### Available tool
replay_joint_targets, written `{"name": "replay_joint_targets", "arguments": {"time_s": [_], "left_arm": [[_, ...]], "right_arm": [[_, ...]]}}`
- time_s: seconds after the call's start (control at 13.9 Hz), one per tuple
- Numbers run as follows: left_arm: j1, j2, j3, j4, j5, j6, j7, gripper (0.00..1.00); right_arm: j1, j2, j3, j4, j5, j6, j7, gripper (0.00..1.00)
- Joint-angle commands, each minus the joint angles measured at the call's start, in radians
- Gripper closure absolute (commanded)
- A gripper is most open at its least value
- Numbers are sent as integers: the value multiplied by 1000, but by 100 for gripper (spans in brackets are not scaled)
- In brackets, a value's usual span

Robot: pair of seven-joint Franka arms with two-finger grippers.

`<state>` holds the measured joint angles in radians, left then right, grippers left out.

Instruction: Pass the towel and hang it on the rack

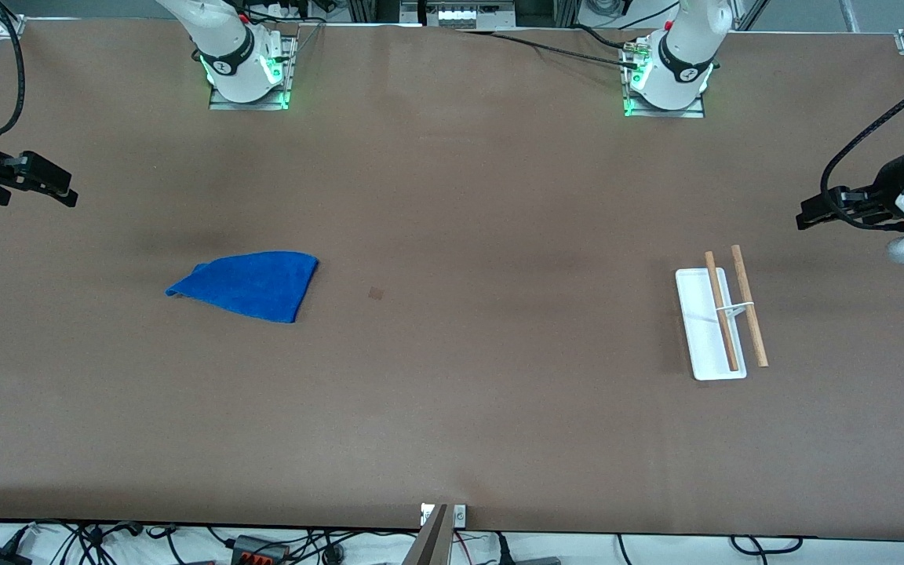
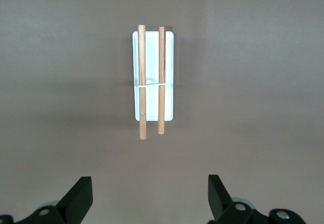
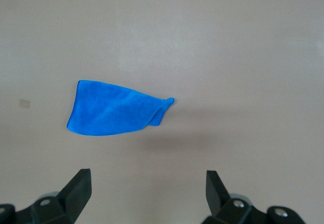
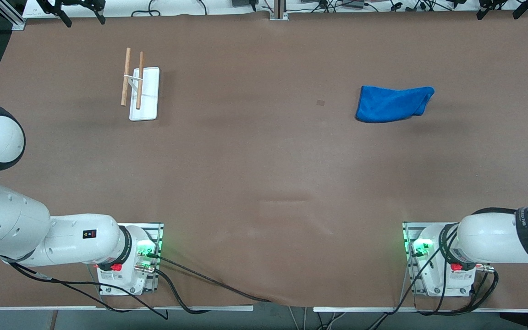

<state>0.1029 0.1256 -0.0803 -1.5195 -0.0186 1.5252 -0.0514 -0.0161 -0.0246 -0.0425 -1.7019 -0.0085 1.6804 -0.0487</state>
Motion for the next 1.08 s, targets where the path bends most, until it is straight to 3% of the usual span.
{"name": "replay_joint_targets", "arguments": {"time_s": [0.0, 0.5, 1.01], "left_arm": [[1, -9, 1, -2, -1, -8, 13, 0], [4, -9, 1, 4, -4, -8, 18, 0], [4, -8, 1, 4, -4, -8, 18, 0]], "right_arm": [[-10, -3, 10, 2, -8, -16, -6, 0], [-5, 3, 15, 2, -42, 2, 12, 0], [-45, 216, 7, 2, -42, 93, 12, 0]]}}
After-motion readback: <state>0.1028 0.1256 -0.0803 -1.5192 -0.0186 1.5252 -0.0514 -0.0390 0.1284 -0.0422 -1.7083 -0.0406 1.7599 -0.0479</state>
